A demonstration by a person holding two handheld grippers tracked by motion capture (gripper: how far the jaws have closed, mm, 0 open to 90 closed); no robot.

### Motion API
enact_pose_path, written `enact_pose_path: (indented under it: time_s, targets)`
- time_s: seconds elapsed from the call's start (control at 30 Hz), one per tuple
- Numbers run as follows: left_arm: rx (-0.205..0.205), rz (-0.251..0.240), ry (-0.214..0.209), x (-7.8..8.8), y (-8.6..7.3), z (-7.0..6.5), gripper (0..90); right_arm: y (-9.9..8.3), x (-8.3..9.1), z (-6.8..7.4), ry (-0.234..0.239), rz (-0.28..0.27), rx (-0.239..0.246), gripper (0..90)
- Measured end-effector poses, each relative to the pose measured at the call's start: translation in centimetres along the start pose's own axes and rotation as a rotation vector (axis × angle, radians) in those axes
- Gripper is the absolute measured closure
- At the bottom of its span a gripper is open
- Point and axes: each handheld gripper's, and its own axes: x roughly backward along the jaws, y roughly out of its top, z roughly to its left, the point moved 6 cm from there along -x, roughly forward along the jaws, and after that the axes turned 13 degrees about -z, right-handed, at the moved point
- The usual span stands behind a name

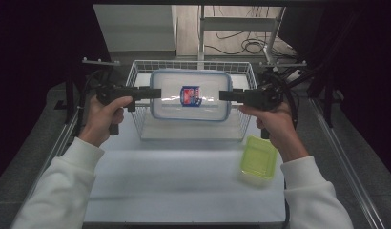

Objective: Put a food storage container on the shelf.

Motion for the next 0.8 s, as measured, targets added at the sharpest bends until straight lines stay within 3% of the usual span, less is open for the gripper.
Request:
enact_pose_path:
  time_s: [0.2,0.47,0.67,0.8]
  targets:
    - [-0.004,0.0,-0.002,-1.3,1.4,0.8,52.2,1.6,-0.5,-1.2,-0.003,-0.005,0.004,49.1]
    - [0.018,0.018,0.012,-2.7,2.3,2.5,52.1,2.3,-1.9,-3.3,-0.005,0.003,-0.035,49.1]
    - [0.057,0.009,0.042,-3.5,3.0,4.7,52.2,2.8,-4.2,-5.2,0.017,0.022,-0.075,49.0]
    - [0.09,0.019,0.045,-4.2,3.0,5.8,52.2,3.5,-5.2,-6.2,0.007,0.034,-0.084,48.8]
